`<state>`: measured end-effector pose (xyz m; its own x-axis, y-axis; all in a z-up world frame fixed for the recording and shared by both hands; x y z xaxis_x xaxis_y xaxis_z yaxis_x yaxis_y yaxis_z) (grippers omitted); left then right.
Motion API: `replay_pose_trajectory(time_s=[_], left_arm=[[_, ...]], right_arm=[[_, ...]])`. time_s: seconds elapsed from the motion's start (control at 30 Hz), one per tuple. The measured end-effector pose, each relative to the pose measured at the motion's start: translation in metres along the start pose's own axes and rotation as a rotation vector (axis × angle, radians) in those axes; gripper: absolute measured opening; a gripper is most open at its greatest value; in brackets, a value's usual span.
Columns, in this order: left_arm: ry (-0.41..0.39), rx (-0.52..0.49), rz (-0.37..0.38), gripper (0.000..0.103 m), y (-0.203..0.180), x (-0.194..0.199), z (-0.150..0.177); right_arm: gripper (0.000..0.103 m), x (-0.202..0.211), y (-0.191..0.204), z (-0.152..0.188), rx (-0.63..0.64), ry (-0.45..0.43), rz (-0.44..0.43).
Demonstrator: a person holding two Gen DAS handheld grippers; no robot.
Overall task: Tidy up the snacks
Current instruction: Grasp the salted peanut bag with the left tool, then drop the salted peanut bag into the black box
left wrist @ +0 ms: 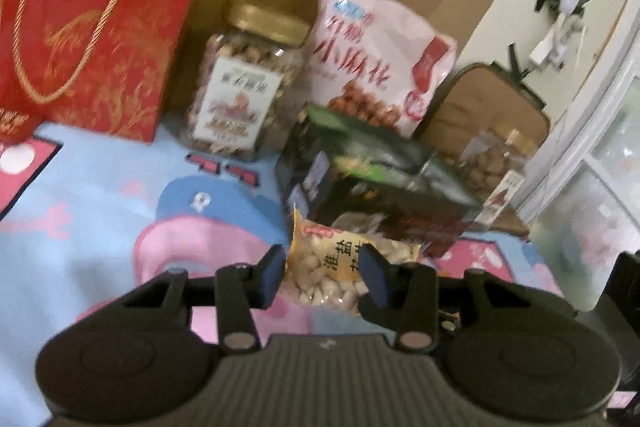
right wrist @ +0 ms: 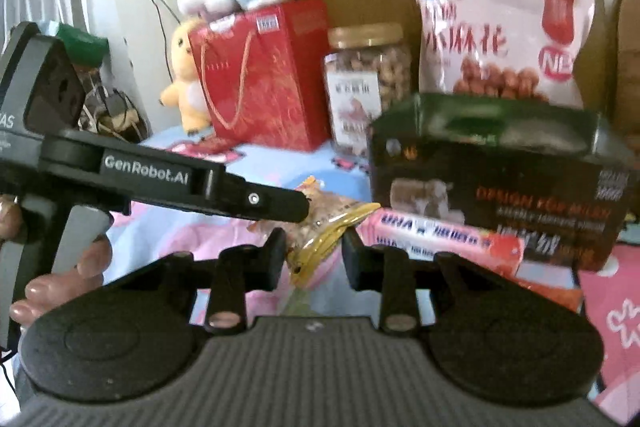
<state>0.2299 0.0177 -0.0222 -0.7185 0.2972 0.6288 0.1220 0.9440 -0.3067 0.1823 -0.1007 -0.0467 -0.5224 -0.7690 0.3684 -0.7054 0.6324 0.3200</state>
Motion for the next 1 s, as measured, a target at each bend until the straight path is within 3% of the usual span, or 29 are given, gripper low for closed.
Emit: replay_pose_trajectory(time_s=[0.23,0.43,0.53,0.6,0.63,0.83,1.0], left_arm=[[-0.055,-0.068,0.052,0.041,-0.055,-0.011,-0.040],[-0.059,-0.082,0.054,0.045,-0.100,-0.060,-0.067],[-0.058,-0.081,-0.002,0.054,-0.112,-0.084,-0.072],[-0.057,-0.062,-0.016,0.054,-0.111,-0.088,-0.070],[-0.052,-0.050,-0.007,0.054,-0.110,-0.088,-0.067],[-0.044,-0.057,-0.006,0.054,-0.106,-0.068,-0.054],[-0.062,-0.162,-0.038,0.054,-0.108,-0.037,-0.031]], right_arm=[[0.033,0.037,-0.025,-0.036,0.000,-0.166,0.059],[0.033,0.052,-0.076,-0.056,-0.023,-0.228,0.157],[0.035,0.053,-0.101,-0.057,0.011,-0.244,0.270],[0.049,0.059,-0.118,-0.052,0.035,-0.252,0.406],[0.056,0.063,-0.124,-0.050,0.030,-0.265,0.415],[0.055,0.089,-0.135,-0.052,-0.045,-0.318,0.367],[0.055,0.109,-0.126,-0.044,-0.130,-0.333,0.289]])
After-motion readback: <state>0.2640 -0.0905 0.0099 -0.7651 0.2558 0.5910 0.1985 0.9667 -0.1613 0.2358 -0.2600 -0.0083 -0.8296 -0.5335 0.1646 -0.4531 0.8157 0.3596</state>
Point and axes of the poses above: each gripper's, at about its wrist camera, not at the fingertips, and x roughly against the way its jaws point, y to its left, z to its underside, the point moved 9 cm from there along -x, roughly the way its jaws point, and after that the axes turned 13 degrees about -z, right-handed, at the moved point
